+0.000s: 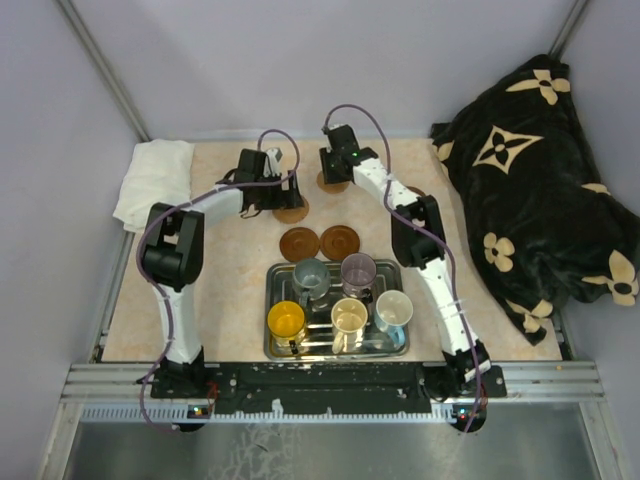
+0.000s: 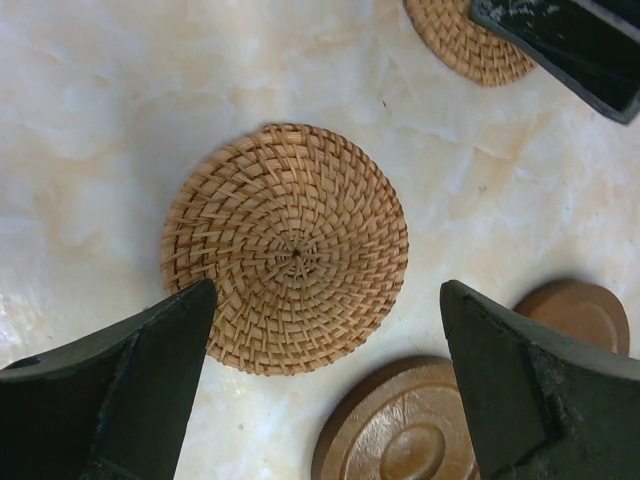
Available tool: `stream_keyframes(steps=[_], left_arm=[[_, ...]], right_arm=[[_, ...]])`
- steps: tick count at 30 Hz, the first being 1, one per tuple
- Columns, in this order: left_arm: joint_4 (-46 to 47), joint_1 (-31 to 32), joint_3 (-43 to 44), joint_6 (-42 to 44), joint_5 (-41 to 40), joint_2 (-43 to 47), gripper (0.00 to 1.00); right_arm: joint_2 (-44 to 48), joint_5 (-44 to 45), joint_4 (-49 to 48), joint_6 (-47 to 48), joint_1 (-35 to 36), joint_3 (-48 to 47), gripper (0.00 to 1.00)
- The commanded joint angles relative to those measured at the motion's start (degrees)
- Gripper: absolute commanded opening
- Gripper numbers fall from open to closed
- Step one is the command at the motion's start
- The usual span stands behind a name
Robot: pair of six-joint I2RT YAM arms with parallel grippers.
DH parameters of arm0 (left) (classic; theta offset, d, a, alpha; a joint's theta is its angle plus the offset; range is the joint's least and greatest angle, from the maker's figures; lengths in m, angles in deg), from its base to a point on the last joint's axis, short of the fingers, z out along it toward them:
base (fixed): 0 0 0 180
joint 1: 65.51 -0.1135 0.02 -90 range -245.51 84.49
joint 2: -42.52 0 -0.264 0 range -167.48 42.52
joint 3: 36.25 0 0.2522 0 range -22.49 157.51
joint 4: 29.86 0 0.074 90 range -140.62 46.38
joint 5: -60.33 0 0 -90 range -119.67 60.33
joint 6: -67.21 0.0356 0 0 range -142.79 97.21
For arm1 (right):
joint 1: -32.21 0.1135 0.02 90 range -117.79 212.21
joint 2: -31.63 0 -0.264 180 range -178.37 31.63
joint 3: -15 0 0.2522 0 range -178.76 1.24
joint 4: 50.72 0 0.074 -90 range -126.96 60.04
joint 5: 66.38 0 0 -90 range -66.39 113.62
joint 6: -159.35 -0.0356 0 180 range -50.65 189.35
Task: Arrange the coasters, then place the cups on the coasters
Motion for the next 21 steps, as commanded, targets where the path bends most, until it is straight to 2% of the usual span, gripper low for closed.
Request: stream_keyframes(steps=[1,6,21], left_arm=[[-7.31,1.46,3.86,2.94,-8.18,-3.48,0.99],[-8.68,3.04,4.24,4.95,-13.06,-4.29,0.99],[-8.55,4.87,11.8,6.67,-10.81,-10.06,0.99]], right_arm=[[1.34,0.91,0.24,1.37,0.13,3.24,0.34],[5.8,3.69,-1.89,1.27,0.14,13.76,0.32],[18.05,11.84,-6.03,-3.07,-1.03,39.34,0.29]])
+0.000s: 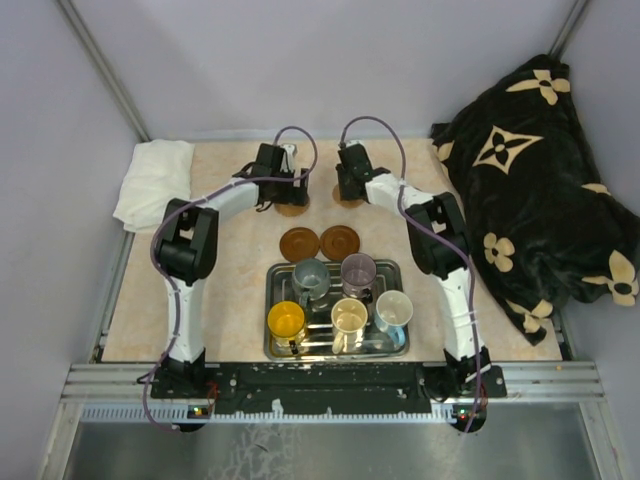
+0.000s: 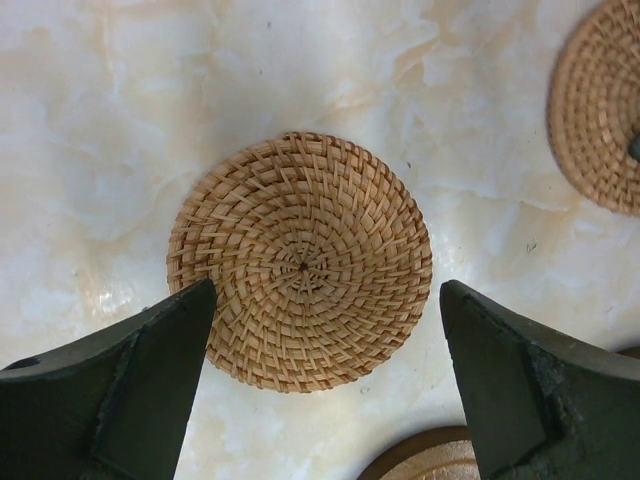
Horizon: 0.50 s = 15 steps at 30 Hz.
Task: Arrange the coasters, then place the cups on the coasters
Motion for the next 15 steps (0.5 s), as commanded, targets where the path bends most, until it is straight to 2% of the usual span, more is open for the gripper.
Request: stream_keyframes(steps=[1,9,15], left_arm=[[-2.67,1.11,2.03,0.37,1.93,-4.36,0.99],[-3.23,5.13,5.97,1.3,4.14,-7.21,0.99],[-4.03,6.35,5.02,1.48,3.73,-6.47,0.99]], right_arm=[[1.53,3.25,8.01,-2.07,-1.01,7.28,0.29],[5.21,3.96,6.95,-3.74,-2.21,12.0,0.29],[5.59,4.07,6.74,-3.38,-2.52,12.18,0.29]])
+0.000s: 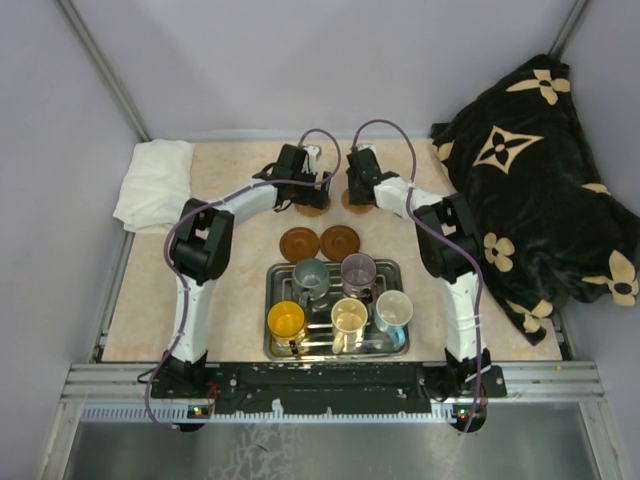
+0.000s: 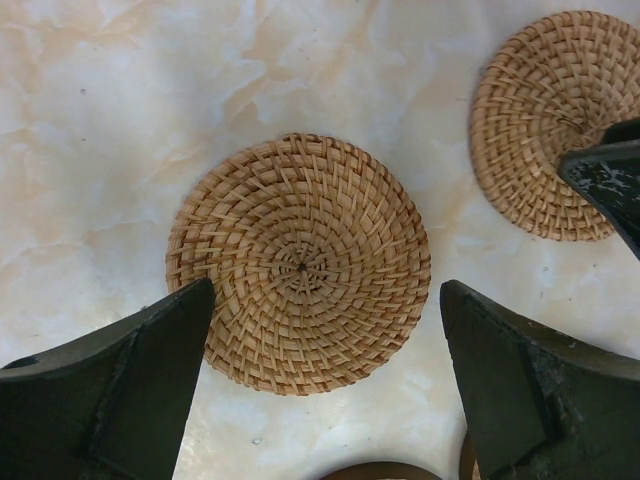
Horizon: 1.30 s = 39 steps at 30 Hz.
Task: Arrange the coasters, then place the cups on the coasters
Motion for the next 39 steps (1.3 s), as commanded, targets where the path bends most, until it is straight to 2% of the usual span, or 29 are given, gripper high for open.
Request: stream_keyframes(steps=[1,10,22,39], left_arm=[[-4.4,1.17,-1.58,-0.26,2.25,-1.79,0.99],[-3.03,1.25,-5.63,-1.5,2.58,0.49,0.99],[-2.32,1.25,0.38,-3.72,9.05,-3.2,0.99],[-1.11,1.34,1.32,-5.04,10.38,-4.81,0.99]], right_arm=[[-0.75,1.67,8.29,-0.16,-1.09,2.09,0.29],[-1.51,1.8,9.49,-1.35,-1.28,0.22,0.28],[-0.86,3.28,10.64,-1.83,-2.39,0.3,0.28],[-1.2,3.04,10.37,-1.18,-3.15,0.62,0.28]])
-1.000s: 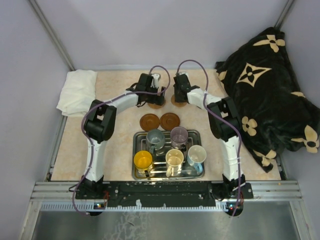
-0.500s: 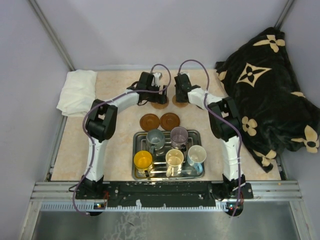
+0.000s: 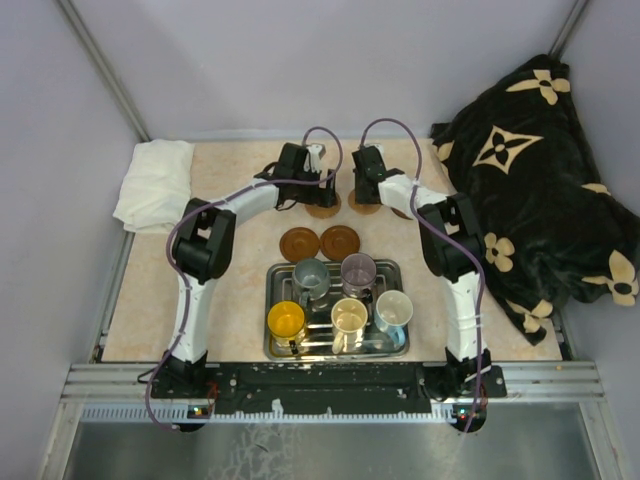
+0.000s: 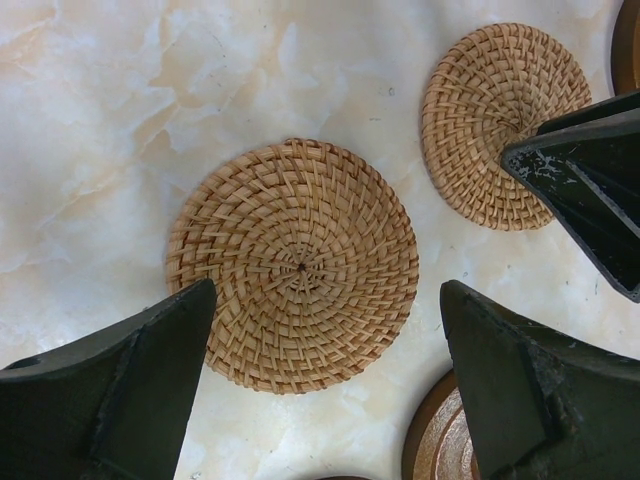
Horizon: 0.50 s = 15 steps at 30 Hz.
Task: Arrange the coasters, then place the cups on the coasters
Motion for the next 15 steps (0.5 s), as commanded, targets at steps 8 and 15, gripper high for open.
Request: stream_keyframes(steps=[8,15], left_arm=[[-2.97,0.68,0.56,-1.89,3.29,-3.84,0.99],[-2.47,0.6,-0.42,-1.06,1.42,-1.61,0.99]], right_arm=[[-0.71,0.63,6.4,1.69,-1.53,1.47,0.27],[1.93,1.4,6.29,3.22,-1.12,0.55,0.28]])
